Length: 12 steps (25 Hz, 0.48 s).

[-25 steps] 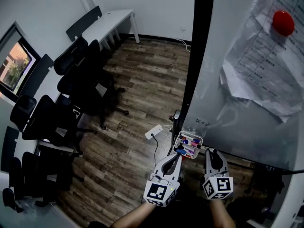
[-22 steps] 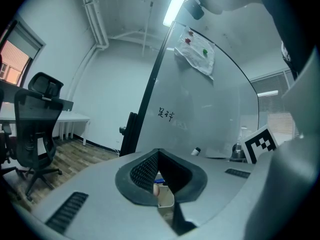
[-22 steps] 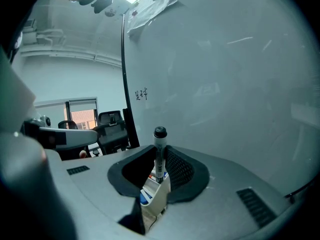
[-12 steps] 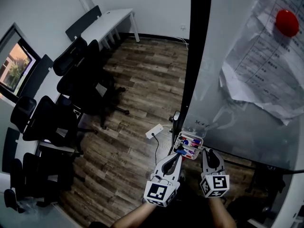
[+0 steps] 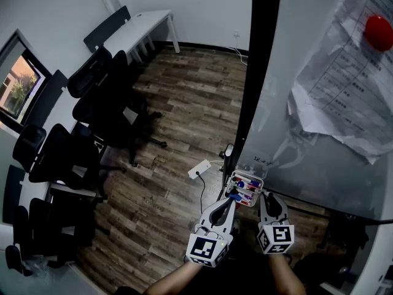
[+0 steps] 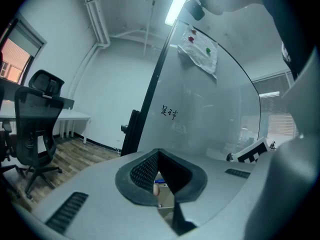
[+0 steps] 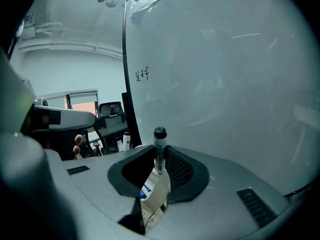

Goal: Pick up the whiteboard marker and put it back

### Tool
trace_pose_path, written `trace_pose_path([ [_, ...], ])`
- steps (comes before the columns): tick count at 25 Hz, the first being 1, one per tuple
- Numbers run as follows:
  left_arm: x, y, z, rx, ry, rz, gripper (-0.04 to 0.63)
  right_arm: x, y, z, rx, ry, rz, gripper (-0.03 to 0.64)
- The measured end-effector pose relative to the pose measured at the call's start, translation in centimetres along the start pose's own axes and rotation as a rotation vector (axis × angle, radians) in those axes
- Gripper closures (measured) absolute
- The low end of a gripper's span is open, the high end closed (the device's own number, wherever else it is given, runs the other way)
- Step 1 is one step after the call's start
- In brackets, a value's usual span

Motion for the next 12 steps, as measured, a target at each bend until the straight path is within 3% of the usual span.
trace_pose_path([
  [12, 0.67, 0.11, -0.35, 0.007, 0.008, 0.005, 0.589, 0.23, 0.76, -0.89, 0.017, 0.005, 0.004, 0.540],
])
Point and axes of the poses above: the fingertips, and each gripper's own axes: z backward along the fingers, x to its left, y out of its underside, the point moved 3 cm from there along z, backward along the fingers, and after that the axes turned 10 degrees about -y, right-handed, at the moved point
